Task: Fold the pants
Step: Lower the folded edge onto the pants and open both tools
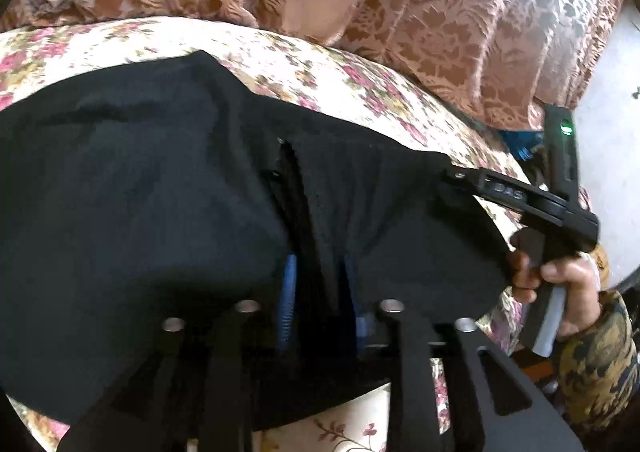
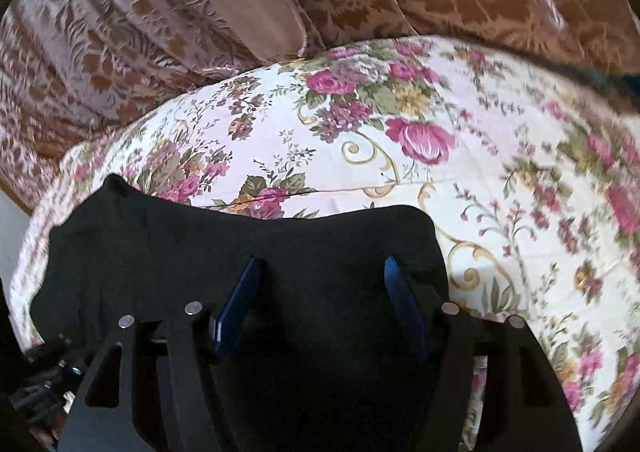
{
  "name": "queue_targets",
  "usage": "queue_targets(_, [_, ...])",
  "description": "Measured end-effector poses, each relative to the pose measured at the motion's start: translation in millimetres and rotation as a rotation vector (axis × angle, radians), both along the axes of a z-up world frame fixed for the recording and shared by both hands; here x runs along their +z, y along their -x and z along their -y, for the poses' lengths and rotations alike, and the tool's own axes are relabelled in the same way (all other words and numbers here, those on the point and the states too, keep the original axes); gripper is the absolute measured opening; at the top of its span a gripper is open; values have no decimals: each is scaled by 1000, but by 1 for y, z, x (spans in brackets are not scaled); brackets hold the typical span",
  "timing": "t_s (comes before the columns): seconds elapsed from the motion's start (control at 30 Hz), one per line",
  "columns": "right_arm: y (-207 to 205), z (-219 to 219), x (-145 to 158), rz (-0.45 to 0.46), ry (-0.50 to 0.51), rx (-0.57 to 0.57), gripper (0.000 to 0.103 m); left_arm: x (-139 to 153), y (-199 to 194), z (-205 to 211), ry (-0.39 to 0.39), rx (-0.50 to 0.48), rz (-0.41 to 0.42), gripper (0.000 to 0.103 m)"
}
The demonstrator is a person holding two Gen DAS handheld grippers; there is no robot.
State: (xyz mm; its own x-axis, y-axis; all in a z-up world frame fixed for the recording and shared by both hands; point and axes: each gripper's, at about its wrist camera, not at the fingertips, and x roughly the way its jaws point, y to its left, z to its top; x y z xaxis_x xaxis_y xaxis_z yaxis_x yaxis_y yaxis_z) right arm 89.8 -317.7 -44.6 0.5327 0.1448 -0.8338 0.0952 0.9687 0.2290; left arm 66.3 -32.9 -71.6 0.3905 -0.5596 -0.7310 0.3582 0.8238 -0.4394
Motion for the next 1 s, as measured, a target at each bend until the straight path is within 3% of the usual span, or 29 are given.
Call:
queue_targets(0.07, [4,-6,14,62,-12,11,66,3,3,-9,22,27,1,40])
queue_targets(0.17, [8,-35,32,111,-95,152,59,6,6,-23,29,61,4,40])
queue_targets(0.23, [7,-59,34,108,-116,241,44,8,9,-29,26,76,12,40])
queue_targets(0.3, [4,-84,32,91,-141,316,35,11,13,-33,7,96,24,40])
queue_targets(0.43, [-6,-124,14,33,-140,383,35,16,17,-41,-64,140,51,40])
queue_targets(0.53, [-12,-144,-8,-16,-71,385,37,18,20,-50,-95,176,60,42])
queue_targets(0.57, [-12,-145,-11,-16,-59,381,37,19,21,-53,-104,189,65,51])
queue_targets(0.63, [-10,-149,-15,-3,-34,375,37,21,24,-59,-110,210,74,56])
queue_targets(0.8, [-3,-148,-5,10,-22,350,38,27,30,-71,-132,249,89,56])
queue_targets(0.9, [7,-145,7,38,-60,325,49,31,34,-79,-145,266,98,56])
queue_targets(1.0, [23,-143,17,60,-88,330,49,34,39,-85,-180,297,117,62])
